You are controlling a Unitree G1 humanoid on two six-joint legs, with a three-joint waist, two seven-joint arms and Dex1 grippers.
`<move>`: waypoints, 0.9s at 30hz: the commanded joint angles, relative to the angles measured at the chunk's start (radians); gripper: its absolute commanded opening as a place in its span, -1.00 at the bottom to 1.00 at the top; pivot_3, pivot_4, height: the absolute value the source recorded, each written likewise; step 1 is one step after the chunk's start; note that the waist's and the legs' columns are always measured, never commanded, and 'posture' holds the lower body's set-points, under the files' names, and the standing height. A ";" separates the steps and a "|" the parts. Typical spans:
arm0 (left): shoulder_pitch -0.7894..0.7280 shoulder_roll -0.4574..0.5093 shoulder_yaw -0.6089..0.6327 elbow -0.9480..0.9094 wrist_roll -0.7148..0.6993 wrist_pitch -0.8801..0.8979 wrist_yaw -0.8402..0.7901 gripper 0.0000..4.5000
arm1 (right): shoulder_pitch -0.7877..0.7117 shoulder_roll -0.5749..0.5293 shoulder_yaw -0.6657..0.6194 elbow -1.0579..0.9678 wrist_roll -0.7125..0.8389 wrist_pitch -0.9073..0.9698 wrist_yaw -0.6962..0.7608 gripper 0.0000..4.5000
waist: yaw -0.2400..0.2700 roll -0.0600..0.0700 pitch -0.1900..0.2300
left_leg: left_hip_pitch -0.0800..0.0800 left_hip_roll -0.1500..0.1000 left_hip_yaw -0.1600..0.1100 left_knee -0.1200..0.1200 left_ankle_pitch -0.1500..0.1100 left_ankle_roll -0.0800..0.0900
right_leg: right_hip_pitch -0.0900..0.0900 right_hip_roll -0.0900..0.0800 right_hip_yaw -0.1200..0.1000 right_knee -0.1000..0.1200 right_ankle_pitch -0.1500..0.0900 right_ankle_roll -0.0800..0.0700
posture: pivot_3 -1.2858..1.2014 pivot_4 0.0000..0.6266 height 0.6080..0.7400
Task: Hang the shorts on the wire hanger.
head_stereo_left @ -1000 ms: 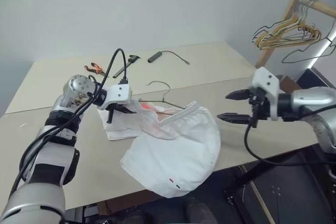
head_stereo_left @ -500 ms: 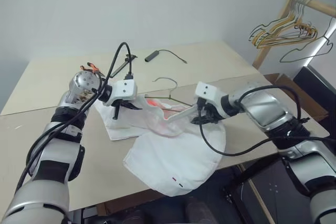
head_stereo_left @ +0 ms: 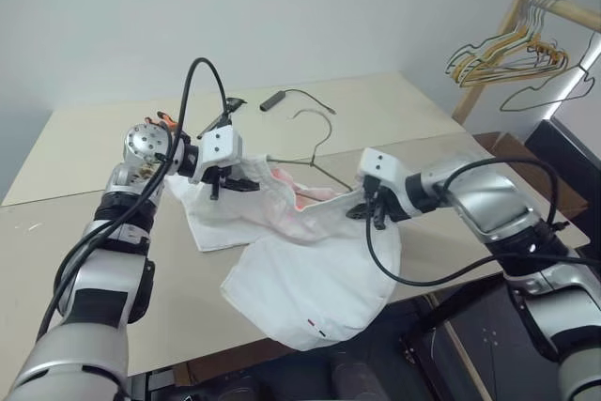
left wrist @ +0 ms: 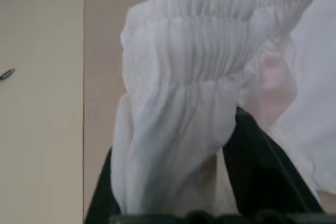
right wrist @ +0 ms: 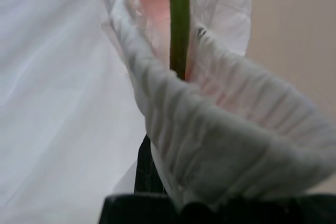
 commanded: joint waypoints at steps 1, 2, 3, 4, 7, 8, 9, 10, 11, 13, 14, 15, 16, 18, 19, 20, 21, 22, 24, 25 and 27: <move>-0.073 0.001 0.125 -0.008 -0.108 0.067 0.074 0.37 | 0.082 -0.050 -0.153 -0.109 0.064 0.117 -0.050 -1.00 | 0.002 0.000 0.000 | 0.000 0.000 0.000 0.000 0.000 0.000 | 0.000 0.000 0.000 0.000 0.000 0.000 | -0.14 -1.00 1.00; -0.084 -0.004 0.155 -0.016 -0.133 0.091 0.106 0.51 | 0.123 -0.057 -0.200 -0.142 0.086 0.156 -0.068 -1.00 | 0.005 0.000 0.000 | 0.000 0.000 -0.001 0.000 0.000 0.000 | 0.000 0.000 -0.001 0.000 0.000 0.000 | -0.14 -1.00 1.00; -0.088 -0.009 0.177 -0.028 -0.149 0.104 0.134 0.69 | 0.155 -0.059 -0.241 -0.172 0.106 0.195 -0.086 -1.00 | 0.005 0.000 0.000 | -0.001 0.000 -0.001 0.000 0.000 0.000 | 0.000 -0.001 -0.001 -0.001 0.000 0.000 | -0.14 -1.00 1.00; -0.094 -0.015 0.200 -0.038 -0.166 0.117 0.164 0.85 | 0.191 -0.059 -0.290 -0.205 0.129 0.240 -0.106 -1.00 | 0.005 0.000 0.000 | -0.001 0.000 -0.001 0.001 0.000 0.000 | 0.000 -0.001 -0.001 -0.001 0.000 0.000 | -0.14 -1.00 1.00; -0.102 -0.052 0.279 -0.097 -0.231 0.187 0.282 0.99 | 0.307 -0.054 -0.434 -0.316 0.179 0.372 -0.174 -1.00 | 0.006 0.000 0.000 | 0.000 0.000 -0.002 0.001 0.000 0.000 | 0.001 -0.002 -0.001 -0.001 0.000 0.000 | -0.15 -1.00 1.00; -0.099 -0.061 0.297 -0.132 -0.257 0.238 0.307 0.99 | 0.346 -0.047 -0.484 -0.351 0.193 0.420 -0.199 -1.00 | 0.005 0.000 0.000 | 0.000 0.000 -0.002 0.000 0.000 0.000 | 0.001 -0.002 -0.001 -0.001 0.000 0.000 | -0.15 -1.00 1.00; -0.089 -0.071 0.309 -0.179 -0.279 0.285 0.330 0.99 | 0.383 -0.038 -0.535 -0.384 0.204 0.467 -0.222 -1.00 | 0.005 0.000 0.000 | 0.001 0.000 -0.002 0.001 0.000 0.000 | 0.002 -0.002 -0.001 0.000 0.000 0.000 | -0.16 -1.00 1.00; -0.078 -0.076 0.315 -0.218 -0.294 0.320 0.343 0.99 | 0.407 -0.032 -0.571 -0.408 0.217 0.499 -0.240 -1.00 | 0.004 0.000 0.000 | 0.001 0.000 -0.002 0.001 0.000 0.000 | 0.002 -0.002 -0.001 0.000 0.000 0.000 | -0.16 -1.00 1.00; -0.048 -0.093 0.320 -0.306 -0.333 0.380 0.359 0.99 | 0.431 -0.012 -0.639 -0.434 0.210 0.568 -0.272 -1.00 | 0.004 0.000 0.000 | 0.001 0.000 -0.002 0.001 0.000 0.000 | 0.002 -0.002 -0.001 0.000 0.000 0.000 | -0.17 -1.00 1.00; 0.009 -0.128 0.327 -0.477 -0.406 0.505 0.408 0.99 | 0.463 0.022 -0.758 -0.456 0.202 0.661 -0.333 -1.00 | 0.000 0.000 0.000 | 0.002 0.000 -0.002 0.001 0.000 0.000 | 0.002 -0.002 0.000 0.000 0.000 0.001 | -0.18 -1.00 1.00; 0.037 -0.147 0.328 -0.561 -0.444 0.567 0.435 0.99 | 0.474 0.034 -0.811 -0.450 0.203 0.684 -0.366 -1.00 | 0.000 0.000 0.000 | 0.002 0.000 -0.002 0.001 0.000 0.000 | 0.003 -0.002 0.000 0.000 0.000 0.001 | -0.18 -1.00 1.00; 0.064 -0.167 0.327 -0.642 -0.487 0.630 0.465 0.99 | 0.482 0.037 -0.855 -0.435 0.205 0.690 -0.403 -1.00 | -0.001 0.000 0.000 | 0.002 0.000 -0.002 0.001 -0.001 0.001 | 0.003 -0.002 0.000 0.000 0.000 0.001 | -0.19 -1.00 1.00; 0.091 -0.188 0.322 -0.723 -0.525 0.686 0.491 0.99 | 0.484 0.035 -0.893 -0.412 0.205 0.692 -0.446 -1.00 | -0.003 0.000 0.000 | 0.002 -0.001 -0.001 0.001 -0.001 0.001 | 0.003 -0.002 0.001 0.000 0.000 0.001 | -0.20 -1.00 1.00; 0.135 -0.219 0.305 -0.852 -0.582 0.763 0.529 0.99 | 0.479 0.019 -0.955 -0.367 0.224 0.692 -0.517 -1.00 | -0.008 0.000 0.000 | 0.003 -0.001 -0.001 0.001 -0.001 0.001 | 0.003 -0.003 0.002 0.000 0.001 0.002 | -0.21 -1.00 1.00; 0.149 -0.229 0.299 -0.893 -0.601 0.788 0.540 0.99 | 0.474 0.012 -0.979 -0.348 0.238 0.692 -0.550 -1.00 | -0.011 0.000 0.000 | 0.003 -0.001 -0.001 0.001 -0.001 0.001 | 0.004 -0.003 0.002 0.000 0.001 0.002 | -0.21 -1.00 1.00; 0.159 -0.241 0.296 -0.926 -0.620 0.811 0.557 0.99 | 0.460 0.001 -0.999 -0.312 0.257 0.692 -0.595 -1.00 | -0.015 0.001 -0.001 | 0.004 -0.001 -0.001 0.001 -0.001 0.001 | 0.004 -0.003 0.002 0.000 0.001 0.002 | -0.22 -1.00 1.00; 0.165 -0.248 0.293 -0.950 -0.634 0.828 0.569 0.99 | 0.448 -0.011 -1.016 -0.279 0.277 0.692 -0.637 -1.00 | -0.020 0.001 -0.001 | 0.004 -0.001 -0.001 0.001 -0.001 0.001 | 0.005 -0.003 0.002 0.000 0.001 0.002 | -0.22 -1.00 1.00; 0.168 -0.251 0.290 -0.967 -0.650 0.847 0.574 0.99 | 0.436 -0.027 -1.029 -0.250 0.295 0.692 -0.676 -1.00 | -0.028 0.002 -0.001 | 0.004 -0.002 -0.001 0.001 -0.001 0.001 | 0.006 -0.003 0.002 0.000 0.001 0.002 | -0.22 -1.00 1.00; 0.173 -0.253 0.285 -0.986 -0.668 0.866 0.578 0.99 | 0.408 -0.065 -1.058 -0.178 0.344 0.692 -0.753 -1.00 | -0.040 0.004 -0.002 | 0.008 -0.002 -0.001 0.000 -0.001 0.001 | 0.010 -0.002 0.003 -0.002 0.000 0.002 | -0.22 -1.00 1.00; 0.175 -0.250 0.283 -0.990 -0.671 0.870 0.580 0.99 | 0.398 -0.084 -1.069 -0.142 0.374 0.692 -0.787 -1.00 | -0.050 0.005 -0.003 | 0.013 -0.002 0.000 -0.002 -0.001 0.001 | 0.015 -0.002 0.003 -0.004 0.000 0.002 | -0.22 -1.00 1.00; 0.177 -0.244 0.278 -0.988 -0.670 0.866 0.578 0.99 | 0.375 -0.121 -1.092 -0.077 0.426 0.692 -0.857 -1.00 | -0.060 0.007 -0.004 | 0.019 -0.003 0.000 -0.005 -0.001 0.001 | 0.021 -0.002 0.004 -0.006 -0.001 0.003 | -0.22 -1.00 1.00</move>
